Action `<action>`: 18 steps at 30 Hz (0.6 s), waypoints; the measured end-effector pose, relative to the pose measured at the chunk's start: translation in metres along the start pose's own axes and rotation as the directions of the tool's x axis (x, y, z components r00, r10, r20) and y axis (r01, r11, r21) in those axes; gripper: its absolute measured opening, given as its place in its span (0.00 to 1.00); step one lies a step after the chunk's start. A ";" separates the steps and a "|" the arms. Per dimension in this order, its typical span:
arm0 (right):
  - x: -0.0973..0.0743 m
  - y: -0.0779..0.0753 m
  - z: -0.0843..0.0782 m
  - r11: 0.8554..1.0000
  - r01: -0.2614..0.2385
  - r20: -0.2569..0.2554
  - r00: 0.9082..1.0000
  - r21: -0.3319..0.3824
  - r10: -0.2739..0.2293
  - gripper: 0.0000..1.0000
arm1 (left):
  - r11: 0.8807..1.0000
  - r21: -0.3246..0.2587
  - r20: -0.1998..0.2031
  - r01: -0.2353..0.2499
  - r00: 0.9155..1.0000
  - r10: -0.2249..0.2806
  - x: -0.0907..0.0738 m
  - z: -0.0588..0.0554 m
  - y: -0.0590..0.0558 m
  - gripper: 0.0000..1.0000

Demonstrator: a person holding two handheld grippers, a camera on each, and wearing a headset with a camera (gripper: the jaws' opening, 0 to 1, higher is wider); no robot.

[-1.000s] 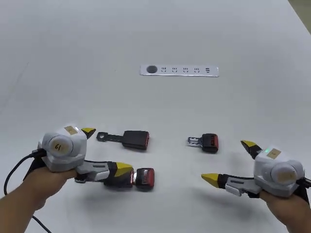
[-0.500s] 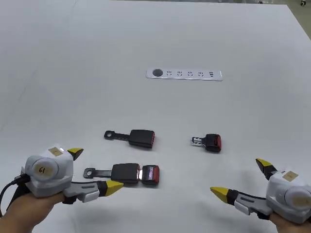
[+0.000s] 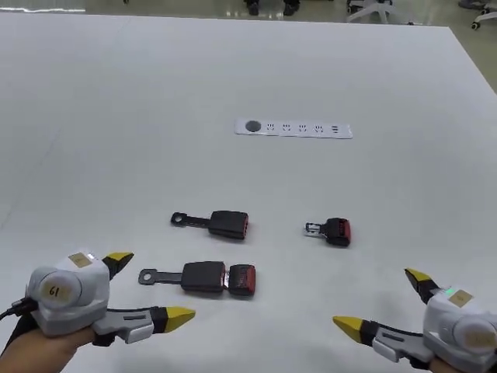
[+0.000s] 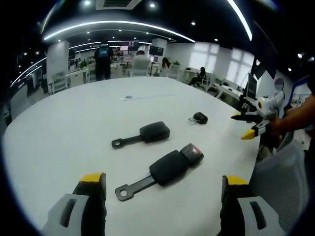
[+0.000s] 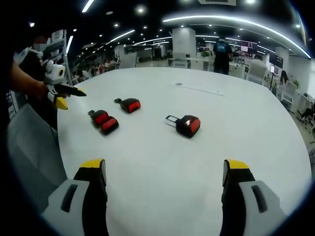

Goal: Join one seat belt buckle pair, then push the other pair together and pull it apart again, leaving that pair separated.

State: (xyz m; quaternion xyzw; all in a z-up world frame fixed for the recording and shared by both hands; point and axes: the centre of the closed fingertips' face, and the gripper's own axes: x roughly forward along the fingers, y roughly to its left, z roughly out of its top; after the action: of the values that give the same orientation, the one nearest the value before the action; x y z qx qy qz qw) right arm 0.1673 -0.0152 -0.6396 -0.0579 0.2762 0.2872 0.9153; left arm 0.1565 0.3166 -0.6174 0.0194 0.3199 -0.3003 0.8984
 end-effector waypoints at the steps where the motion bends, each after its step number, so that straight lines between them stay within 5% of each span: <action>1: -0.001 0.001 -0.001 1.000 -0.001 -0.001 1.000 -0.005 0.001 1.00 | 1.000 0.001 0.001 0.002 1.000 -0.002 0.000 0.000 -0.001 1.00; 18: -0.006 0.020 -0.005 1.000 0.007 -0.014 1.000 -0.013 -0.007 1.00 | 1.000 0.011 0.016 0.011 1.000 -0.011 -0.013 0.002 -0.009 1.00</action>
State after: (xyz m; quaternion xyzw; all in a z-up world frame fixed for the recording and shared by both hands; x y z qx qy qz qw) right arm 0.1497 -0.0028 -0.6395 -0.0669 0.2805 0.2854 0.9140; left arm 0.1444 0.3155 -0.6066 0.0199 0.3109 -0.3073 0.8992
